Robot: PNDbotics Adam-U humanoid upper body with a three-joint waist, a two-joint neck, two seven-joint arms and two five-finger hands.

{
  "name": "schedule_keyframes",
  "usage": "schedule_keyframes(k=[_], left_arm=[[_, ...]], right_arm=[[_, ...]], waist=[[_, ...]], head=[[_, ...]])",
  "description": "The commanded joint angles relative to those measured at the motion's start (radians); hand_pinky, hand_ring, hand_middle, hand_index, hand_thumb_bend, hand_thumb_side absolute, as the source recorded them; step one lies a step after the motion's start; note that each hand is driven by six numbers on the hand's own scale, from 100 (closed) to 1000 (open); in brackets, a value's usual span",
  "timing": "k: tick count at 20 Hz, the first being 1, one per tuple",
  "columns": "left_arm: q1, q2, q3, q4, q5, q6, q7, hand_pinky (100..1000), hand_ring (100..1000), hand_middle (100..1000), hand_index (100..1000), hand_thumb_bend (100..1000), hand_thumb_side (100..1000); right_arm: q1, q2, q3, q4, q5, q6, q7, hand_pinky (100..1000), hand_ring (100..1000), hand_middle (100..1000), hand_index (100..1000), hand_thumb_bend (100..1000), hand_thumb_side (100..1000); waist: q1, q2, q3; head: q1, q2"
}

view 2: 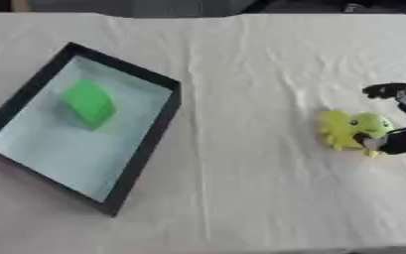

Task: Pick up objects on the table and place them in the box.

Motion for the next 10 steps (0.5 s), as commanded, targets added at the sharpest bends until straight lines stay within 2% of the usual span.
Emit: schedule_keyframes(k=[1,7,10], left_arm=[[-0.005,0.021,0.006,-0.011,-0.002,-0.002,-0.004,816,596,779,795,438,663],[-0.008,0.019,0.004,-0.011,-0.002,-0.002,-0.007,816,595,779,794,438,664],[-0.007,0.018,0.003,-0.011,-0.002,-0.003,-0.008,816,595,779,794,438,664]], right_arm=[[-0.015,-0.05,-0.004,0.029,0.017,-0.006,0.014,945,926,844,916,406,146],[-0.036,-0.054,0.013,0.059,0.057,-0.013,0.032,941,925,835,911,411,174],[-0.043,-0.054,0.02,0.064,0.092,-0.008,0.04,931,904,752,887,416,202]], waist=[[0.001,-0.008,0.003],[0.002,-0.005,0.009],[0.003,-0.004,0.012]], head=[[0.001,-0.001],[0.0,-0.001],[-0.001,-0.001]])
